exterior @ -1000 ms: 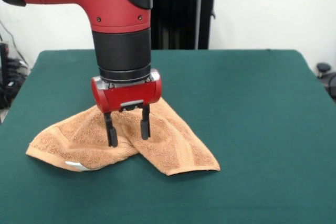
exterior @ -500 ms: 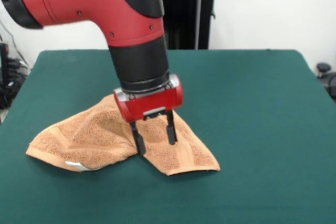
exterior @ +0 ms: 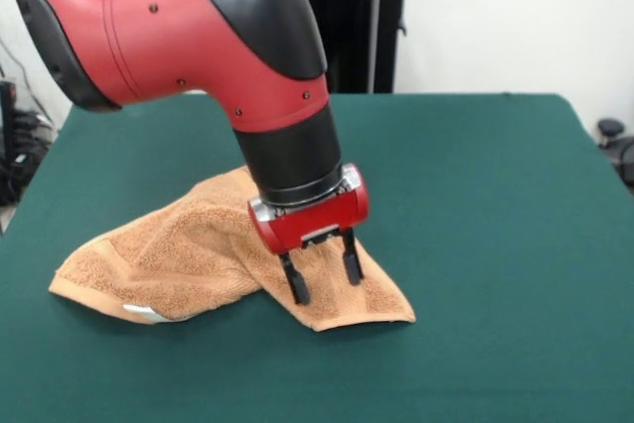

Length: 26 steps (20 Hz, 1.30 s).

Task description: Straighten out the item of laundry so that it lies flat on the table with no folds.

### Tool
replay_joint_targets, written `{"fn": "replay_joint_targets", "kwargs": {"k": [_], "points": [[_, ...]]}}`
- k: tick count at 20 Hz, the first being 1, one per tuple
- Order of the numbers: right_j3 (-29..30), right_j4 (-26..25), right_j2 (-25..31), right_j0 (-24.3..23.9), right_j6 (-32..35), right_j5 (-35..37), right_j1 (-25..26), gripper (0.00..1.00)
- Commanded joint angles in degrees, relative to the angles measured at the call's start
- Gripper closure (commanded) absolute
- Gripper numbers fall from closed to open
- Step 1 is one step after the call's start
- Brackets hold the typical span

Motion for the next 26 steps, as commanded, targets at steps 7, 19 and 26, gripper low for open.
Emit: {"fn": "replay_joint_targets", "kwargs": {"k": [7, 19, 26], "points": [[3.7, -2.5, 2.8, 0.8, -6.4, -3.1, 2.6, 0.0], [0.3, -5.4, 0.0, 4.6, -6.9, -1.5, 4.2, 0.0], [-2.9, -6.2, -4.8, 10.9, -0.6, 3.2, 3.7, 0.0]]}}
